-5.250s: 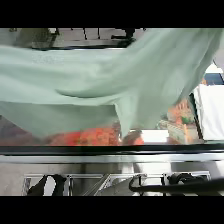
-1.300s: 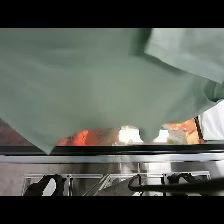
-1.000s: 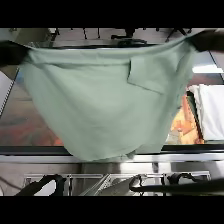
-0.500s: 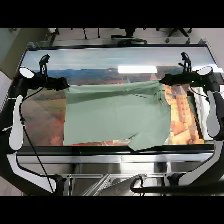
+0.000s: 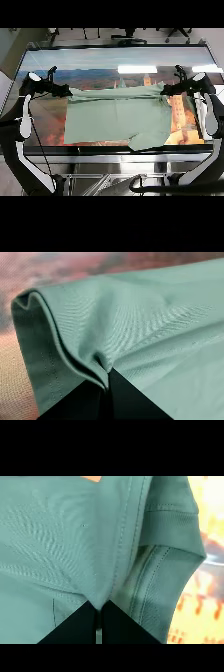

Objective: Fold the shirts.

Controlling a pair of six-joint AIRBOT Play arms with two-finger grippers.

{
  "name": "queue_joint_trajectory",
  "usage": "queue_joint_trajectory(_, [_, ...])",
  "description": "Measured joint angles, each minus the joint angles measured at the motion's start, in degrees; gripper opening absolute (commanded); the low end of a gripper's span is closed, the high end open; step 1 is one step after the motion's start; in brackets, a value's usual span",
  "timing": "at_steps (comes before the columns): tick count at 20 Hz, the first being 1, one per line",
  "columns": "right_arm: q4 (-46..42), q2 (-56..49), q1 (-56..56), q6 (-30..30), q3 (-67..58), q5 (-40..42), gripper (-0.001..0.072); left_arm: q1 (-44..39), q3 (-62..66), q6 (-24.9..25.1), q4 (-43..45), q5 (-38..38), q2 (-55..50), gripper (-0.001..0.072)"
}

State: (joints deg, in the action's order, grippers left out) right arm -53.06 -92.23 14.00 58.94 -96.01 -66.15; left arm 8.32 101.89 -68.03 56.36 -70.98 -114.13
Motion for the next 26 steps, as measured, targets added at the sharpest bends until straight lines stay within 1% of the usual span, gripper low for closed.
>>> queue_joint_trajectory(5, [-1.1, -0.5, -0.2, 0.7, 0.4, 0.2, 0.0020, -0.9, 0.2, -0.3, 1.7, 0.1, -1.6, 0.0018])
queue_joint_trajectory(6, [-1.2, -0.7, -0.4, 1.0, 0.4, 0.2, 0.0040, -1.0, 0.2, -0.4, 1.8, 0.0, -1.7, 0.0019])
queue_joint_trajectory(7, [-1.2, -0.8, -0.7, 1.0, 0.5, 0.2, 0.0183, -1.1, 0.2, -0.5, 2.1, -0.2, -1.8, 0.0195])
queue_joint_trajectory(8, [-1.3, -0.8, -0.9, 1.0, 0.4, 0.0, 0.0306, -1.1, 0.2, -0.5, 2.3, -0.6, -1.6, 0.0569])
queue_joint_trajectory(9, [-1.4, -0.5, -1.0, 1.1, 0.2, 0.0, 0.0389, -0.9, 0.2, -1.0, 2.4, -1.3, -1.2, 0.0606])
queue_joint_trajectory(10, [-1.6, 0.1, -1.0, 1.5, -0.1, -0.1, 0.0420, -0.7, 0.3, -1.8, 2.5, -2.1, -0.4, 0.0602])
queue_joint_trajectory(12, [-2.3, 2.4, -0.7, 2.7, -0.8, -1.4, 0.0420, 0.3, 0.7, -3.0, 2.5, -3.7, 1.8, 0.0602])
queue_joint_trajectory(15, [-5.9, 8.5, 1.1, 5.7, -1.2, -3.5, 0.0417, 3.1, 1.2, -5.4, 2.5, -7.2, 6.8, 0.0601])
queue_joint_trajectory(17, [-7.9, 13.2, 3.3, 7.8, -0.2, -6.4, 0.0411, 5.6, -1.6, -6.6, 2.6, -10.6, 11.1, 0.0602])
queue_joint_trajectory(19, [-9.1, 18.1, 6.2, 9.5, 2.9, -9.0, 0.0392, 8.2, -9.0, -7.0, 2.6, -13.0, 16.3, 0.0601])
queue_joint_trajectory(21, [-9.7, 23.3, 9.5, 10.8, 8.3, -11.4, 0.0392, 11.1, -20.1, -6.3, 2.6, -13.0, 22.0, 0.0602])
queue_joint_trajectory(23, [-9.9, 28.2, 12.3, 11.7, 14.5, -12.5, 0.0392, 13.4, -31.5, -5.0, 2.8, -11.1, 26.8, 0.0601])
queue_joint_trajectory(26, [-10.1, 34.3, 15.3, 13.8, 25.1, -12.9, 0.0393, 14.8, -46.8, -3.1, 2.5, -5.9, 31.6, 0.0602])
